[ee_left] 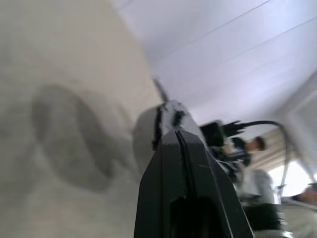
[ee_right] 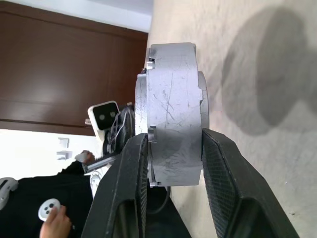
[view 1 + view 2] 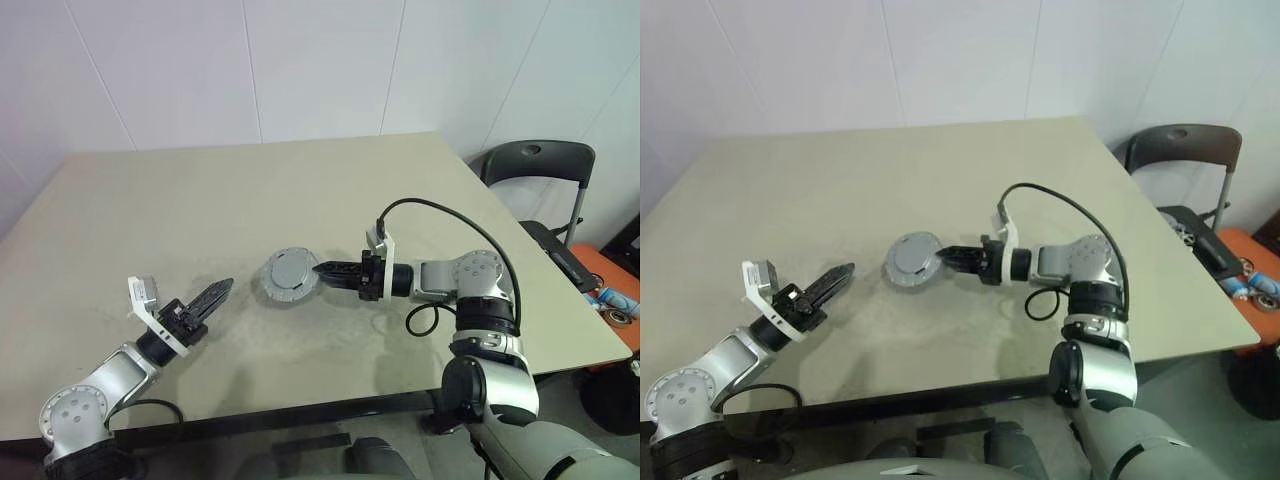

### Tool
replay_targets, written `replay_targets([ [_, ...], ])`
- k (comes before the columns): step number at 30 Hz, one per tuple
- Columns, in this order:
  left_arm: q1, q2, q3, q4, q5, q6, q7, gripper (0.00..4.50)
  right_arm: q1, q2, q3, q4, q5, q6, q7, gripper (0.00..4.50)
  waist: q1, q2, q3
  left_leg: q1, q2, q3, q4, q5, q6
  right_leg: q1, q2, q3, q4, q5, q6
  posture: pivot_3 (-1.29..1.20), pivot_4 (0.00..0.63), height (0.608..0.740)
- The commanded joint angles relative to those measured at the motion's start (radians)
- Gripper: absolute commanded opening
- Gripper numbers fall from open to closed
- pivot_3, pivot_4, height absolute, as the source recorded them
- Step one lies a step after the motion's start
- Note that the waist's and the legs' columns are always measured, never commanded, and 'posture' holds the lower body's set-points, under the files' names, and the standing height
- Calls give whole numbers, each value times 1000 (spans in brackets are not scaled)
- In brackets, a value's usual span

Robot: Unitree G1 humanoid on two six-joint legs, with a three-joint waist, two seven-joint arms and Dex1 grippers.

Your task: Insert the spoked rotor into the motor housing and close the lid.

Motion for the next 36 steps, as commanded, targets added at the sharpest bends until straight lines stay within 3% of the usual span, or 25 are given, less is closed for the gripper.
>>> replay_targets([
  [1,13,22,-2,-49,-103,-1,14,1191,-52,-15,2,-30,73,5,47,1235,1,0,0,0,0,0,0,0,0,0,0,0,0,0,0,0,0,740],
  [11,74,67,-70,-53,-254,5,-2,4456,-65,-36,30,-36,137,5,59,1235,1,0,0,-1,-1,0,1,0,0,-1,1,0,0,0,0,0,0,740],
  [36,35,98,-195,-53,-209,-90,-73,4500,-26,-34,104,-94,425,5,-77,1235,1,0,0,-1,-1,0,2,0,0,0,3,0,1,0,0,0,0,740],
])
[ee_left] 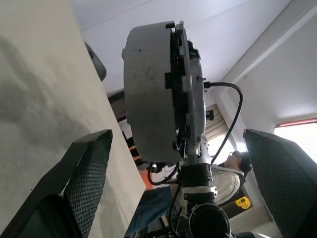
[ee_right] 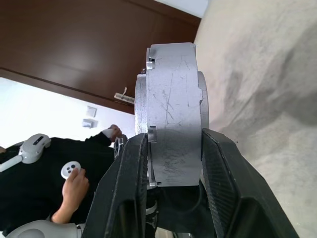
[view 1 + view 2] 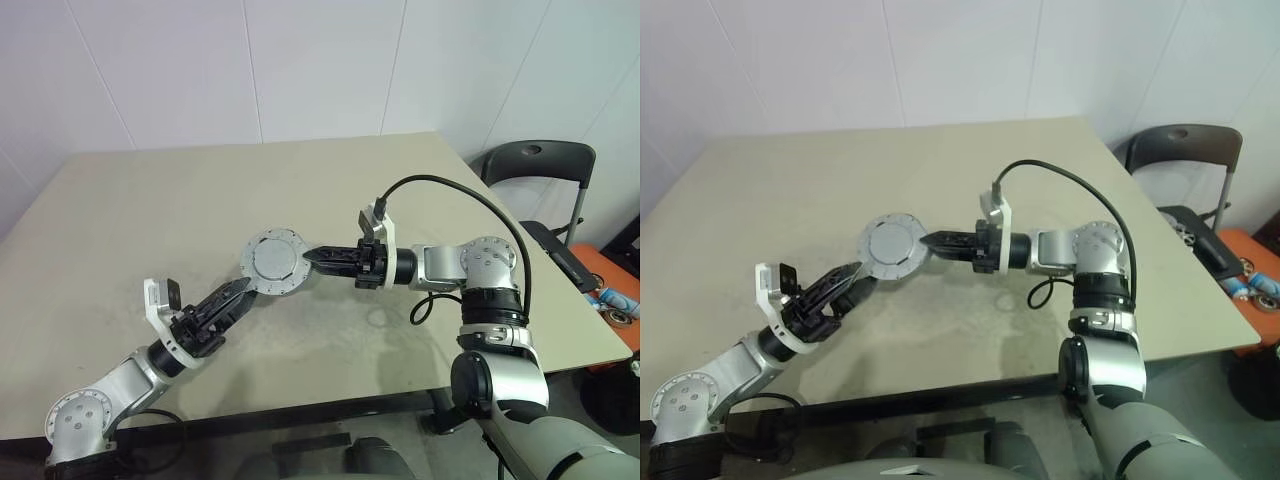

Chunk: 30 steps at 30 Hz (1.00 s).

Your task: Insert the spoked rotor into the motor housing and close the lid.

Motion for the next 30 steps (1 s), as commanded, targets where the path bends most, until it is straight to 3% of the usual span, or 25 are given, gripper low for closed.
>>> replay_targets([
  [1,-16,9,-2,-20,-5,-17,-11,4500,-13,3,-7,-49,92,5,-7,1235,0,0,0,0,0,0,0,0,0,0,0,0,0,0,0,0,0,740],
  [27,-94,6,-49,9,17,-31,-8,4500,13,27,29,-63,234,5,-128,1235,-1,0,0,0,0,0,1,0,0,0,0,0,1,0,0,0,0,740],
  [30,-97,6,-48,14,10,-28,1,3920,15,27,30,-63,242,5,-137,1235,0,0,0,0,0,0,1,0,0,0,1,0,1,0,0,0,0,740],
])
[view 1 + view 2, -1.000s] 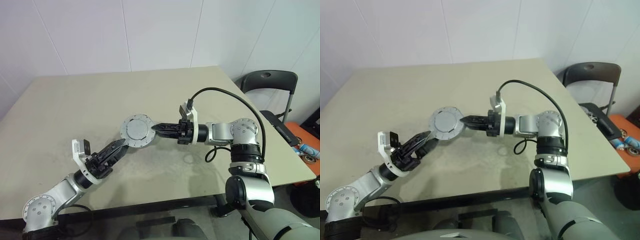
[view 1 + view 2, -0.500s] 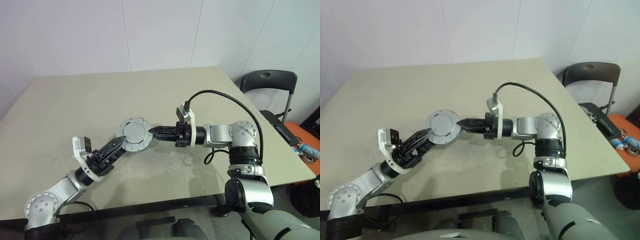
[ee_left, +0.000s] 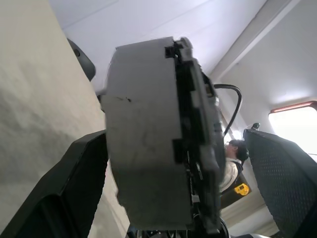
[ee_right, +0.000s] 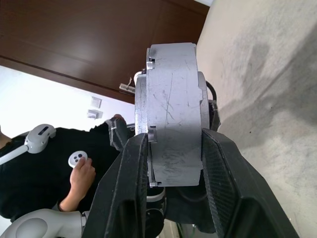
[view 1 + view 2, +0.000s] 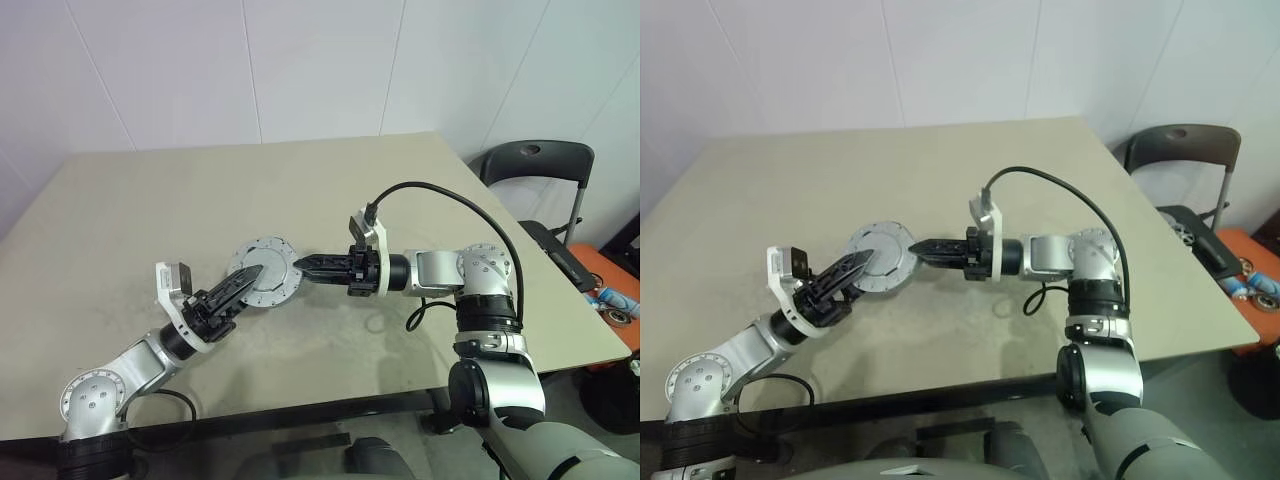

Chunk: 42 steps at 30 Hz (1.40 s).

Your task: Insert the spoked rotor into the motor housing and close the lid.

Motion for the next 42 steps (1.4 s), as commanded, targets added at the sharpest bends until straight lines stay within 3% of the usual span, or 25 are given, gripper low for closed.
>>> replay_targets([
  [1,-12,2,3,-6,-22,-2,4,3642,-19,11,-15,-37,66,5,7,1235,0,0,0,0,0,0,0,0,0,0,0,0,0,0,0,0,0,740],
  [5,-9,6,6,0,-27,4,-4,2414,-18,8,-11,-35,75,5,-2,1235,0,0,0,0,0,0,0,0,0,0,0,0,0,0,0,0,0,740],
  [26,4,15,10,-7,-43,6,-6,2384,14,7,40,-133,-22,5,71,1235,0,0,0,0,0,0,1,0,0,0,0,0,1,0,0,0,0,740],
  [27,5,15,10,-9,-44,7,-6,2384,15,5,41,-134,-23,5,74,1973,0,0,0,0,0,0,1,0,0,0,0,0,1,0,0,0,0,740],
  [35,12,18,15,-17,-50,5,-7,2318,15,-11,50,-133,-33,5,100,4482,1,0,0,0,0,0,1,0,0,0,0,0,1,0,0,0,0,740],
  [42,22,19,39,-24,-57,-14,8,2318,15,-38,58,-133,-109,-24,103,4500,1,0,0,0,0,0,1,0,0,0,0,0,1,0,0,0,0,740],
])
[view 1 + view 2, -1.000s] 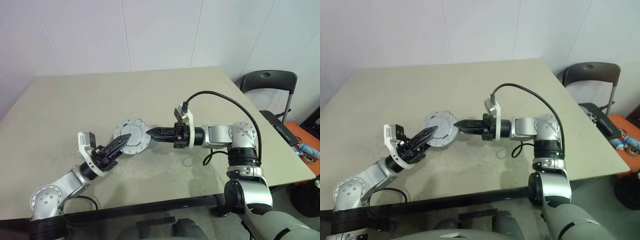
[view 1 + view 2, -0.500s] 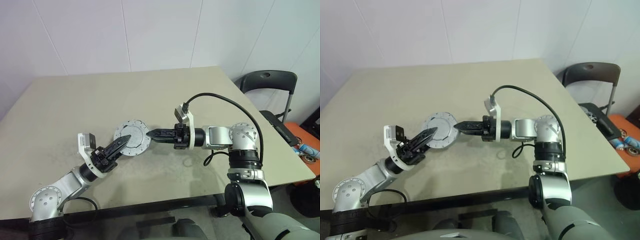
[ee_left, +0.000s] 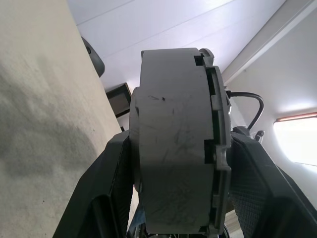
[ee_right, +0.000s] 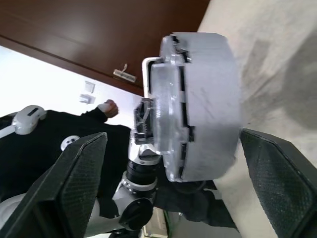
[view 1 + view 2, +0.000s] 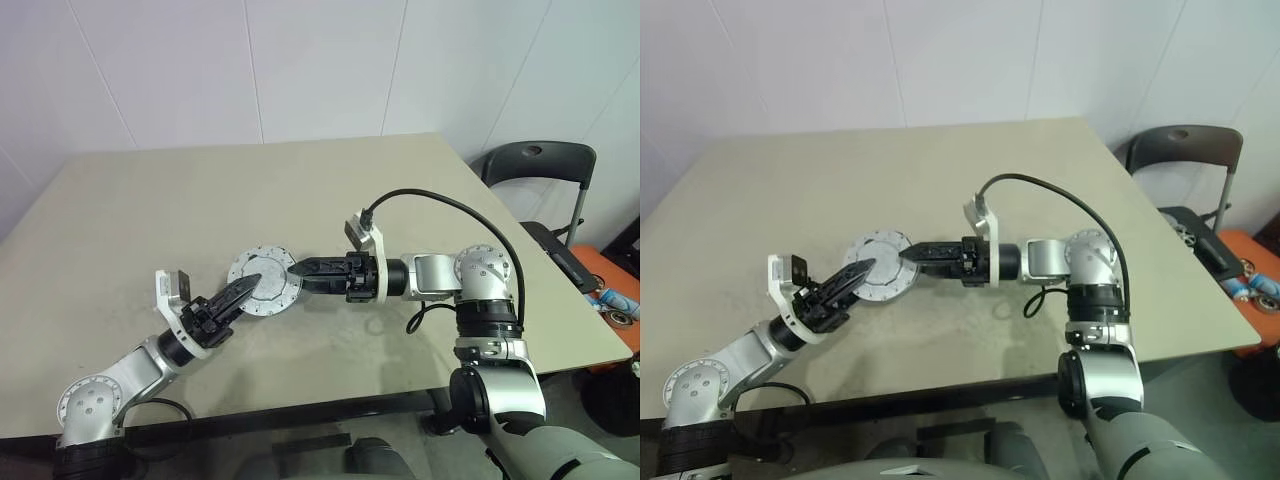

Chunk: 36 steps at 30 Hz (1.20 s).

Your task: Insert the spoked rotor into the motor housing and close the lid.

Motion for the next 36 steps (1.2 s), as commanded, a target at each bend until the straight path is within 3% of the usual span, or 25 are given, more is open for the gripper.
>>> replay_targets([
  [1,-7,11,37,-43,-38,-22,-8,2318,-14,-35,6,-36,-50,-31,22,4500,0,0,0,0,0,0,0,0,0,0,0,0,0,0,0,0,0,740],
  [8,-6,-22,119,-65,-98,-125,128,2318,-13,-139,129,-120,-185,-152,150,4500,0,0,0,0,0,0,0,0,0,0,-1,0,0,0,0,0,0,740],
  [12,17,-51,154,-106,-126,-195,242,2318,13,-266,377,-252,-421,-421,299,4500,2,-1,0,0,0,0,0,0,0,0,-1,0,0,0,0,0,0,740],
  [16,53,-57,167,-154,-147,-239,351,2318,38,-323,495,-313,-556,-637,439,4500,4,-1,-1,0,0,0,0,0,0,0,-2,0,-1,0,0,0,0,740],
  [19,77,-57,196,-174,-178,-296,471,2318,69,-323,520,-343,-625,-805,525,4500,9,-2,-1,0,0,0,0,0,0,0,-2,0,0,0,0,0,0,740],
  [23,79,-77,232,-172,-215,-373,559,2318,87,-312,527,-336,-687,-891,561,4500,26,-3,-1,1,0,0,0,1,-1,0,-2,0,1,0,0,0,0,740],
  [30,8,-135,251,-108,-143,-531,764,2318,95,-298,514,-332,-715,-902,597,4500,60,-5,-3,4,0,-1,1,1,-2,3,-2,0,0,1,0,0,0,740],
  [36,-69,-139,240,-58,-73,-586,894,2318,97,-292,504,-337,-727,-901,609,4500,60,-8,-3,8,-1,-1,1,1,-2,8,-1,-1,0,1,0,0,0,740],
])
